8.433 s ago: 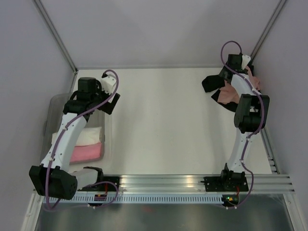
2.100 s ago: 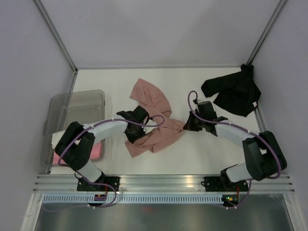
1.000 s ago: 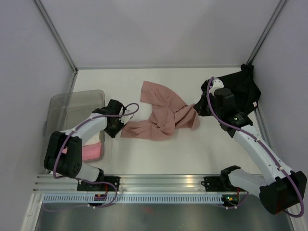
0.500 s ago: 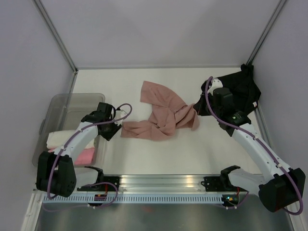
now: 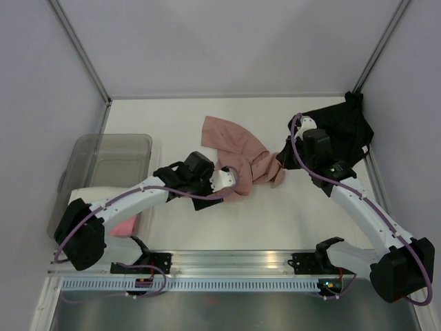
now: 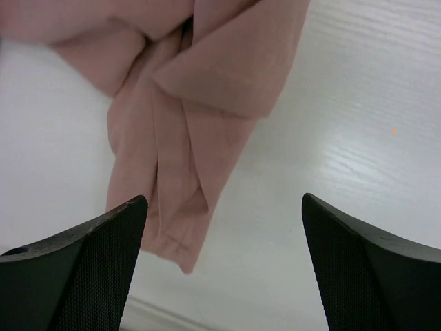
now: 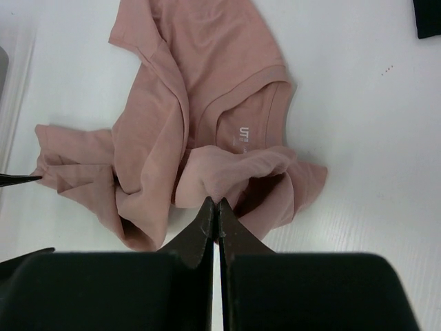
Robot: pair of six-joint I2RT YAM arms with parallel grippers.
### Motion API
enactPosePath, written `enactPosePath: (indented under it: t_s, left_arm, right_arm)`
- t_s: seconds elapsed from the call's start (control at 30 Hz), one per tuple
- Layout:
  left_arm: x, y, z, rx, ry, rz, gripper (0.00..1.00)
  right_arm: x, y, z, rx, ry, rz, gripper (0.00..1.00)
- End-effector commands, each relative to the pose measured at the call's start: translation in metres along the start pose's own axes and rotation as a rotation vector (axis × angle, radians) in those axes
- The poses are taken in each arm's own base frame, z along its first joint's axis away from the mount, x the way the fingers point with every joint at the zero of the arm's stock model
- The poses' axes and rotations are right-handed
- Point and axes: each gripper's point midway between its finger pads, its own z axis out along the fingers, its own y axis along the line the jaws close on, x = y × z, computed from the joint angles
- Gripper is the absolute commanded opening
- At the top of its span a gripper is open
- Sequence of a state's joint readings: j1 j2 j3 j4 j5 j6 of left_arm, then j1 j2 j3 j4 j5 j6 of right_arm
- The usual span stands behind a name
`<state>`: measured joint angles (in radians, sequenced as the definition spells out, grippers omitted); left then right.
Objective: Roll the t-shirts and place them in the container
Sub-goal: Flatten the tshirt
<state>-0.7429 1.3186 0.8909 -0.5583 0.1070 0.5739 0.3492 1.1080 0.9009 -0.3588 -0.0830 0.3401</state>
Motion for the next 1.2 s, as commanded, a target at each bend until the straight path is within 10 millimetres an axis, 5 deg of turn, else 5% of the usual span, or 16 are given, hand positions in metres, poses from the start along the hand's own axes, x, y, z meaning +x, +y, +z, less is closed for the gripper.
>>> enactPosePath:
  t_s: [0.0,0.13,0.37,0.57,0.63,0.9,0.97,1.0,1.17]
  left_arm:
    - [-0.038,0.017,0.021,-0.085,-0.081,0.119,0.97]
    - [-0.06,0.017,0.05,-0.125,-0.045,0.182,0.97]
    - [-0.08,0.026,0.063,-0.14,-0.06,0.175,0.88]
    - [-0.08,0.019,0.063,-0.099,-0.07,0.185,0.07]
    - [-0.078,0.015,0.057,-0.08,-0.069,0.194,0.02]
    - [-0.08,0.002,0.035,0.011,-0.146,0.197,0.04]
    - [-0.075,-0.001,0.043,0.024,-0.13,0.22,0.27]
    - [-0.074,0.002,0.047,0.017,-0.118,0.222,0.5]
    - [-0.088,-0.002,0.057,0.087,-0.135,0.288,0.76]
  right_arm:
    - [-0.002,-0.003,0.004,0.008,-0.021,0.004,0.01]
    - [0.003,-0.005,0.008,0.012,-0.009,0.005,0.0]
    - [0.009,-0.009,0.012,0.02,0.006,0.0,0.0]
    - [0.008,-0.015,0.011,0.038,0.004,-0.001,0.0]
    - [0.007,-0.016,0.01,0.041,0.003,0.0,0.0]
    - [-0.005,-0.023,-0.001,0.059,-0.037,0.022,0.01]
    - [-0.001,-0.021,0.002,0.045,-0.024,0.029,0.0]
    - [-0.001,-0.021,0.003,0.043,-0.021,0.033,0.0]
    - [0.005,-0.019,0.007,0.024,-0.009,0.047,0.0]
